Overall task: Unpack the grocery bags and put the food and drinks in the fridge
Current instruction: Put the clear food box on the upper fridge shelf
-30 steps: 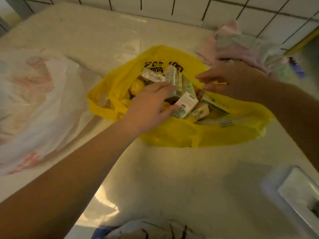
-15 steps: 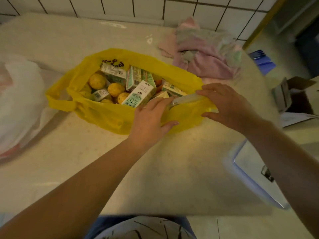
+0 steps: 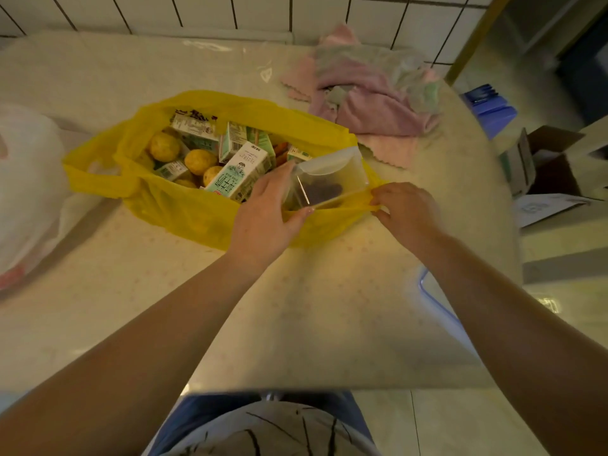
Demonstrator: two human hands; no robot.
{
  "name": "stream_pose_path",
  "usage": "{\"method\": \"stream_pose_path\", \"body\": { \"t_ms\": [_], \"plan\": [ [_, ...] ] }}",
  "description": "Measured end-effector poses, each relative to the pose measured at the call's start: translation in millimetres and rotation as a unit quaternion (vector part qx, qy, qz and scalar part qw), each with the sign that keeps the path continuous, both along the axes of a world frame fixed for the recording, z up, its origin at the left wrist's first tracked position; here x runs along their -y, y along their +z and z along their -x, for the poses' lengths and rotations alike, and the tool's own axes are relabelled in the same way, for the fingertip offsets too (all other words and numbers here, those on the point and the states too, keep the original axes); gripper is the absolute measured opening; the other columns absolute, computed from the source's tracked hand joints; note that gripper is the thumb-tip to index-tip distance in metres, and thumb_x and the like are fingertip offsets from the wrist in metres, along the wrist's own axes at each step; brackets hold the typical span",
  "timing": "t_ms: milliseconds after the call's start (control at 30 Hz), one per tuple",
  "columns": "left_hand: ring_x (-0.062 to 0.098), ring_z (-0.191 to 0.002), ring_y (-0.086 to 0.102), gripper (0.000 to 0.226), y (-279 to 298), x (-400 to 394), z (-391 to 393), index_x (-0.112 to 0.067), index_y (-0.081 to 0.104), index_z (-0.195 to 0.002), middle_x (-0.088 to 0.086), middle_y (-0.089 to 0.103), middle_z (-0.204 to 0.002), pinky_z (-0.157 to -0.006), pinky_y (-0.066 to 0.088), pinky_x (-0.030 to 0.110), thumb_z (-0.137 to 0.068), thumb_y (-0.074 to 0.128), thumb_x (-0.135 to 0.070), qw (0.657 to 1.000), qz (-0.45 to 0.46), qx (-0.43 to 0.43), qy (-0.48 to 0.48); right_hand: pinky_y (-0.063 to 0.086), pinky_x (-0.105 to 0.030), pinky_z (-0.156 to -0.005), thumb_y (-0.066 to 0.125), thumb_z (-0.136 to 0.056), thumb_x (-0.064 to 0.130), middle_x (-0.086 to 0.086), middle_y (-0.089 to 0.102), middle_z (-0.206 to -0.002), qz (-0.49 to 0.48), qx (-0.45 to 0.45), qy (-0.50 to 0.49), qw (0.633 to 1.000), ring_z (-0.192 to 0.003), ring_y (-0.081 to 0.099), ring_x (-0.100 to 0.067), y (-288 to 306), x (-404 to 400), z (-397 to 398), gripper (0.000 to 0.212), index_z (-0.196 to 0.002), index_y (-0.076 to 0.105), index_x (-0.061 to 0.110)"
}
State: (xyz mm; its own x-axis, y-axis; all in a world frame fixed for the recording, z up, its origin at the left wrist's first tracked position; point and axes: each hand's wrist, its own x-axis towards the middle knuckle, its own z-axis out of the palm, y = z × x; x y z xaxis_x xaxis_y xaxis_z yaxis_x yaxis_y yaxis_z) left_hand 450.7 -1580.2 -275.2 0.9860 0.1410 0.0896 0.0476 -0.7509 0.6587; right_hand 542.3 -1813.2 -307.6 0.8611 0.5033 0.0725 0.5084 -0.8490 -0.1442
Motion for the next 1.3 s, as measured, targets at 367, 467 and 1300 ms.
{"method": "stream_pose_path", "body": {
  "t_ms": [367, 467, 1300],
  "plan": [
    [0.016, -0.137, 0.025, 0.088, -0.2, 2.6, -13.0, -0.019, 0.023, -0.146, 0.001, 0.033, -0.148, -0.105, 0.028, 0.027, -0.076, 0.075, -0.034, 0.999, 0.021, -0.039, 0.005, 0.03, -0.033, -0.107, 0.08, -0.069, 0.023, -0.011, 0.035, -0.145, -0.197, -0.081, 0.065, 0.975, -0.133, 0.034, -0.024, 44.7, -31.4, -13.5, 0.092, -0.144, 0.028, 0.012],
    [0.012, -0.128, 0.035, 0.083, -2.4, 0.5, -14.1, -0.019, 0.034, -0.14, 0.0, 0.042, -0.139, -0.09, 0.026, 0.01, -0.071, 0.079, -0.032, 0.999, 0.046, -0.015, 0.014, 0.029, -0.044, -0.11, 0.081, -0.067, 0.027, -0.015, 0.034, -0.145, -0.081, -0.092, 0.153, 0.981, -0.134, 0.032, -0.031, 47.2, -47.4, -27.5, 0.099, -0.146, 0.024, 0.012],
    [0.024, -0.115, 0.047, 0.052, 80.8, -223.1, 244.7, -0.006, 0.046, -0.121, 0.009, 0.046, -0.124, -0.103, 0.034, 0.027, -0.083, 0.063, -0.038, 0.908, -0.273, 0.3, 0.103, 0.021, -0.026, -0.112, 0.073, -0.071, 0.044, -0.014, 0.043, -0.136, -0.169, 0.08, 0.423, 0.887, -0.131, 0.033, -0.024, 144.0, -289.2, 167.9, 0.069, -0.127, 0.041, 0.018]
  ]
}}
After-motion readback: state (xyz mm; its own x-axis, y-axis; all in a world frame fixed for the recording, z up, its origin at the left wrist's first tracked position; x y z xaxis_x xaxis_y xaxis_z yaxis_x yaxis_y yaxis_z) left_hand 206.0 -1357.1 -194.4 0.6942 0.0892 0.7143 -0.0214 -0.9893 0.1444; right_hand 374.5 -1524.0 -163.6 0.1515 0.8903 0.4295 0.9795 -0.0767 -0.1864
